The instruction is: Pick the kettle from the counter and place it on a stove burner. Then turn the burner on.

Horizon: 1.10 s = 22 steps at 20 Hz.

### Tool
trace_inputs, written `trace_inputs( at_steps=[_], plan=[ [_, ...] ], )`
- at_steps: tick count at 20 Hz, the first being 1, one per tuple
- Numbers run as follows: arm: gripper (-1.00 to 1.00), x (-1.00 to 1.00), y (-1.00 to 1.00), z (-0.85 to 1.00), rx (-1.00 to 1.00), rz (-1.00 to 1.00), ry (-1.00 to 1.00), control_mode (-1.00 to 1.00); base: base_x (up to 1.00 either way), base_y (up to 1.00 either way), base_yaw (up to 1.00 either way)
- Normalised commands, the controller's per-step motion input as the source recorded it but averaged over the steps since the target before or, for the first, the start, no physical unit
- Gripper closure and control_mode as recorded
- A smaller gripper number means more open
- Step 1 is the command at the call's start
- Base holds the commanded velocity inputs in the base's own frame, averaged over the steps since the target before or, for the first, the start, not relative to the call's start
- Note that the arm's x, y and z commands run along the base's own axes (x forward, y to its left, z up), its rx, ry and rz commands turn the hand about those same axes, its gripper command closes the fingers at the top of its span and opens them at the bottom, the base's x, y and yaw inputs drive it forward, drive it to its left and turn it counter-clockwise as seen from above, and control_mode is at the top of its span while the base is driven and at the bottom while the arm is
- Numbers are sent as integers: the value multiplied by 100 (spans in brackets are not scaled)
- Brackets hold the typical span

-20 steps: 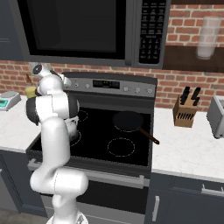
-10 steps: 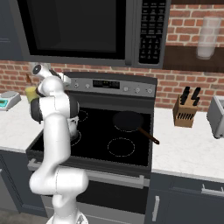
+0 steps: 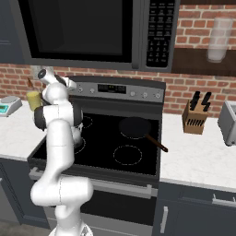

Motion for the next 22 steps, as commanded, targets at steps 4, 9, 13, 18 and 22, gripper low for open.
trace_inputs(
  at_steps=[4, 9, 13, 18, 22],
  plan=[
    [-100, 37, 0, -13, 0, 0, 0, -100, 0, 0, 0],
    [-100, 41, 0, -2, 0, 0, 0, -100, 0, 0, 0],
    [-100, 33, 0, 0, 0, 0, 0, -100, 0, 0, 0],
    [-100, 20, 0, -1, 0, 0, 0, -100, 0, 0, 0],
    [100, 17, 1, -8, -1, 0, 0, -100, 0, 0, 0]
  ],
)
